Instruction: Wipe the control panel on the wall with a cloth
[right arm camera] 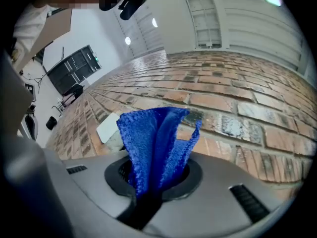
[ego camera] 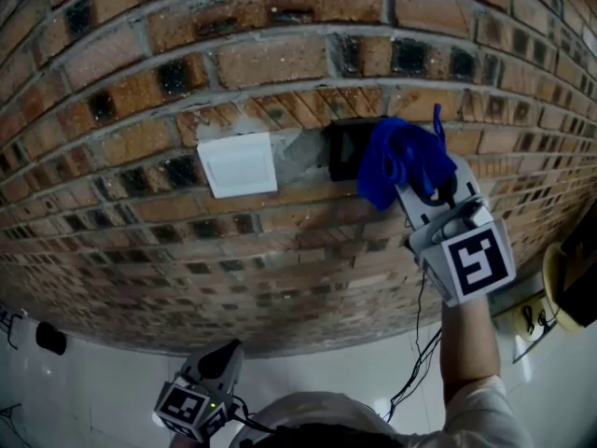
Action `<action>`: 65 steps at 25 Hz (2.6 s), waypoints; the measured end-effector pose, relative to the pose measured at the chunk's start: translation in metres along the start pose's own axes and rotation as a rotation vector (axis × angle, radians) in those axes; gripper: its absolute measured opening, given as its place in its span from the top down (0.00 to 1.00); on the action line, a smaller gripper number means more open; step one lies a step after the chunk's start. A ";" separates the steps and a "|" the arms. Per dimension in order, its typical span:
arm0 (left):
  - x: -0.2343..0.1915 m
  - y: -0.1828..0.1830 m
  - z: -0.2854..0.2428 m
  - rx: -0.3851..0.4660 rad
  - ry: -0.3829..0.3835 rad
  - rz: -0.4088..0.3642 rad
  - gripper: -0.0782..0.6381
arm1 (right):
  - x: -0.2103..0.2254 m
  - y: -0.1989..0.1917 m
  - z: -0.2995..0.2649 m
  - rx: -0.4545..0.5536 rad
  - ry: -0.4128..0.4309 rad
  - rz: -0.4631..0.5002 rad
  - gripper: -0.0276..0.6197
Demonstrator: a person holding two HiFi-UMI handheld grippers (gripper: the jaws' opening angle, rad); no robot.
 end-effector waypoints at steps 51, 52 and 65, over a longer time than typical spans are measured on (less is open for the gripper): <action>0.021 0.005 -0.021 -0.010 -0.035 -0.020 0.89 | 0.060 -0.033 0.017 -0.042 -0.093 0.021 0.82; 0.022 0.005 -0.022 -0.010 -0.035 -0.021 0.89 | 0.063 -0.036 0.017 -0.047 -0.093 0.017 0.82; 0.014 0.003 -0.005 0.010 -0.001 -0.012 0.89 | -0.058 0.015 -0.012 0.033 0.153 0.009 0.82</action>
Point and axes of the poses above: the fingertips, and each gripper's own axes: z backward along the fingers, x to its right, y out of its top, the point moved 4 cm from there along z, backward along the fingers, and after that the axes turned 7 degrees about -y, right-handed, at the moved point
